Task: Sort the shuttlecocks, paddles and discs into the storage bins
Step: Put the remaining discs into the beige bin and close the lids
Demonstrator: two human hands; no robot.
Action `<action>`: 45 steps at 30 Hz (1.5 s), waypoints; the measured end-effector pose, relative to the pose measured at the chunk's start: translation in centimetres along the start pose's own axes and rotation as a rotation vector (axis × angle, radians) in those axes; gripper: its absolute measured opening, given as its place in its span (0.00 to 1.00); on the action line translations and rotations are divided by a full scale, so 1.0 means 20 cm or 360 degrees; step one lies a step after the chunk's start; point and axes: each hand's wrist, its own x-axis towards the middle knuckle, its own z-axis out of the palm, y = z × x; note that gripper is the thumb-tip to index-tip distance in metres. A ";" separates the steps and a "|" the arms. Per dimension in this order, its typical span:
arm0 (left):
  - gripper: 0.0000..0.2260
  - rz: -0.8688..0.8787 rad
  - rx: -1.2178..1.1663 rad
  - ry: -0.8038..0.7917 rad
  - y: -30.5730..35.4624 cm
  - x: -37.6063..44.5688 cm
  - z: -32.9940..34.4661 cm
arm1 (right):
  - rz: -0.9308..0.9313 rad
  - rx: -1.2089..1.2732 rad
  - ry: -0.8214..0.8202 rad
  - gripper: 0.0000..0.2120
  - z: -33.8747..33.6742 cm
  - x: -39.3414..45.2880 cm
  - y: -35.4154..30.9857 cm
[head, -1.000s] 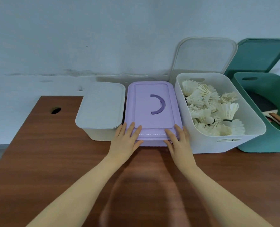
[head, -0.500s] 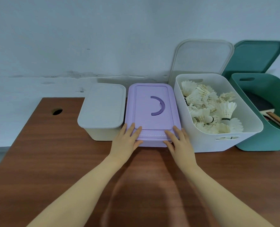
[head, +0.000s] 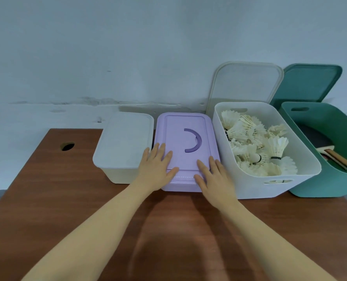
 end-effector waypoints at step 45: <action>0.28 -0.0127 -0.0114 0.0535 0.68 1.31 -0.64 | 0.0185 -0.0162 0.0451 0.29 -0.88 1.17 1.08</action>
